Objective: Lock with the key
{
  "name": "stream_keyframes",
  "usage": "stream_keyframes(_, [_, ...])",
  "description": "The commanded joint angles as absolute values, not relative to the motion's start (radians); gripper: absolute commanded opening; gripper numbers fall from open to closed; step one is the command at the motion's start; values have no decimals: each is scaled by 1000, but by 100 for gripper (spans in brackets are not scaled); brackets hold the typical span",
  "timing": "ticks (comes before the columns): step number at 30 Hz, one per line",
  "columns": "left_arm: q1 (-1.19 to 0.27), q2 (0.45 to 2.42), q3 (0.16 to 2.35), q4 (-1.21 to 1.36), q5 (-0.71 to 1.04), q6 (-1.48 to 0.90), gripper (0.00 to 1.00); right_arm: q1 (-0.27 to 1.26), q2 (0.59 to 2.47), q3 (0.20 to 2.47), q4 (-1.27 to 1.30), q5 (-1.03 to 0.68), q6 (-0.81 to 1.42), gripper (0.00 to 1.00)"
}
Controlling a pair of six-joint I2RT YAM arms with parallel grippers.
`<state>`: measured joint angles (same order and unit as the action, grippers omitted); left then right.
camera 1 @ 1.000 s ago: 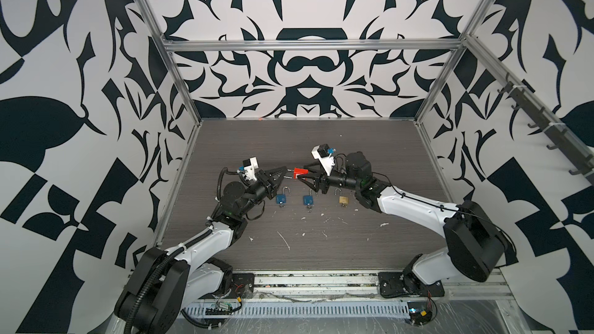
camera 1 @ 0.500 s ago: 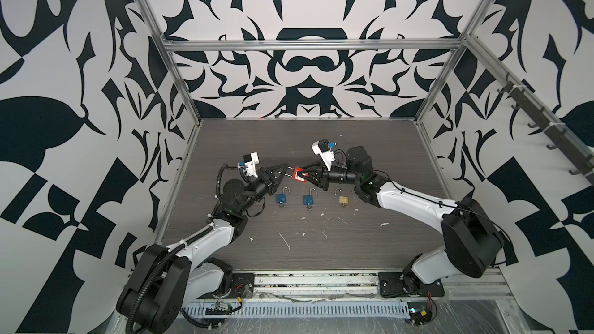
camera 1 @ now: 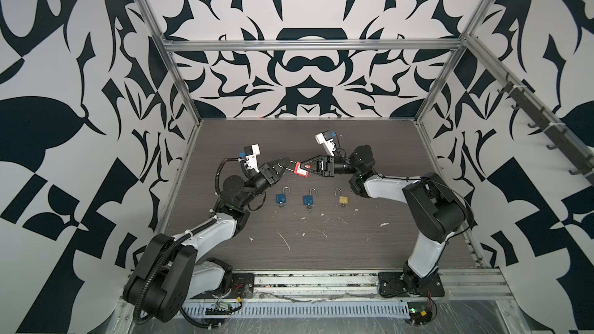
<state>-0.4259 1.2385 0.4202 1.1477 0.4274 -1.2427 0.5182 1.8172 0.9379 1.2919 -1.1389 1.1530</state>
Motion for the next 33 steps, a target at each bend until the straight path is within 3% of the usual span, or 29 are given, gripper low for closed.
stream_keyframes(1, [-457, 1247, 420, 1304, 584, -1254, 0, 517, 1801, 985, 1433, -1101, 1246, 0])
stream_keyframes(14, [-485, 1369, 448, 1400, 632, -1262, 0, 535, 1802, 1033, 1331, -1094, 1192, 0])
stream_keyframes(25, [-531, 1438, 476, 1427, 669, -1209, 0, 566, 1862, 1115, 1434, -1094, 1350, 0])
stream_keyframes(33, [-561, 1463, 481, 1426, 672, -1210, 0, 566, 1829, 1111, 1292, -1080, 1245, 0])
